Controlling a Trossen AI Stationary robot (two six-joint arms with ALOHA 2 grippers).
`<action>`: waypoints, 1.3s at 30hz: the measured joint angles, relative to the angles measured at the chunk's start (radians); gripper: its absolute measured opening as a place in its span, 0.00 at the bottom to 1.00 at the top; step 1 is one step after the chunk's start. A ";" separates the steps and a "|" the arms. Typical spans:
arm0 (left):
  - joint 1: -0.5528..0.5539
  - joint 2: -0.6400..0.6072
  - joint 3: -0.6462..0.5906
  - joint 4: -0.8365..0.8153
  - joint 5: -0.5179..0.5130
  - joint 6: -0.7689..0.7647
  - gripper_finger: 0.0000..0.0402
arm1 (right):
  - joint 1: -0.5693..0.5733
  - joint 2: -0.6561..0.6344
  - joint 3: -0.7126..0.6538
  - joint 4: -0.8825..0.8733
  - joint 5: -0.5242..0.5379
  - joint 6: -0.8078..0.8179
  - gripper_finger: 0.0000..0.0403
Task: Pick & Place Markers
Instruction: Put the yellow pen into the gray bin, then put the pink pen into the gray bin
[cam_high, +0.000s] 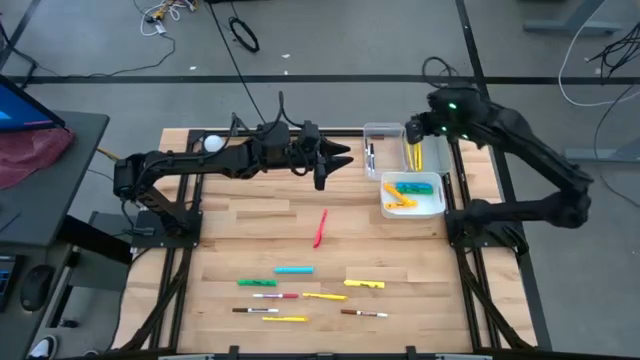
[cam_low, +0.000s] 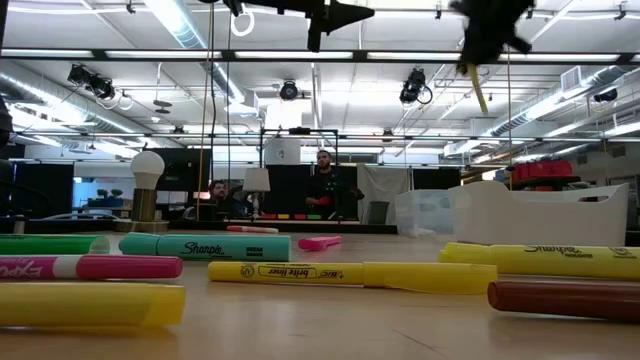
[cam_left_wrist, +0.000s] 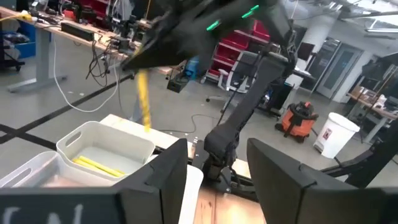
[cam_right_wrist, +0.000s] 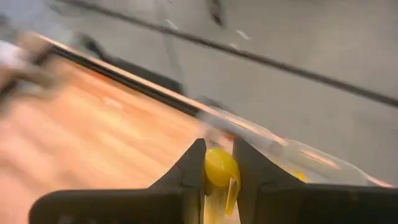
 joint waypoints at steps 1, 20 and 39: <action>0.000 0.000 0.000 0.001 0.000 0.000 0.43 | -0.052 0.014 -0.035 0.016 -0.001 -0.019 0.11; -0.026 0.000 0.000 0.001 0.010 -0.034 0.43 | -0.412 0.339 -0.453 0.521 -0.072 -0.014 0.12; 0.038 0.000 0.000 -0.002 0.044 -0.033 0.43 | -0.398 0.248 -0.481 0.537 -0.097 0.003 0.37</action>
